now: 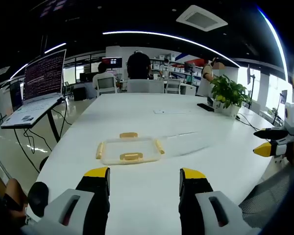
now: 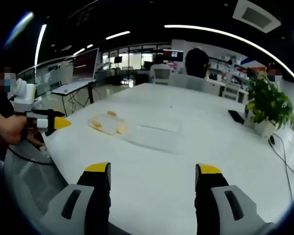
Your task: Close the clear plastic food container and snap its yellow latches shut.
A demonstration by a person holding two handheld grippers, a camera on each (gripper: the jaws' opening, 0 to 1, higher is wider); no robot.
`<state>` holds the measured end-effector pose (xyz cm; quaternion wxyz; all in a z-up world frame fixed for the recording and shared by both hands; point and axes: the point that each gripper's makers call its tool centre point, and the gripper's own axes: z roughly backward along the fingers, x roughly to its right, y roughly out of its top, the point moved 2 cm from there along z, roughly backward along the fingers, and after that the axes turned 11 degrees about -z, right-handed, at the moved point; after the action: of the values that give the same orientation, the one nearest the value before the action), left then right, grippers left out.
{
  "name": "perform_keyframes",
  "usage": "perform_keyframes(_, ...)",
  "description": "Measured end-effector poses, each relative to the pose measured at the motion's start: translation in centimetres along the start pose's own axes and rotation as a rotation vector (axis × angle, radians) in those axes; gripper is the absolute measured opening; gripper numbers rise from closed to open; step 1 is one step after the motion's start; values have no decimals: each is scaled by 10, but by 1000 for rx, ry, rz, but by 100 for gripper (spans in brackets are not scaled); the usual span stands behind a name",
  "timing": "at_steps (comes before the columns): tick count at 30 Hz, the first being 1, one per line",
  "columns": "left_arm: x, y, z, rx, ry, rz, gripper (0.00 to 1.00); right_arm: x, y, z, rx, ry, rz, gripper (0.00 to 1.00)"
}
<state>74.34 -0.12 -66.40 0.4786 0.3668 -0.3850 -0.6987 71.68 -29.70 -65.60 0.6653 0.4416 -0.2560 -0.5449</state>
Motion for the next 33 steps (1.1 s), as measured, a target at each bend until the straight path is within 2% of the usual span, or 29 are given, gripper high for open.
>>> perform_keyframes(13, 2, -1, -1, -7, -10, -3, 51, 0, -3, -1, -16, 3, 4, 67)
perform_keyframes(33, 3, -9, -6, -46, -36, -6, 50, -4, -12, -8, -83, 34, -13, 66)
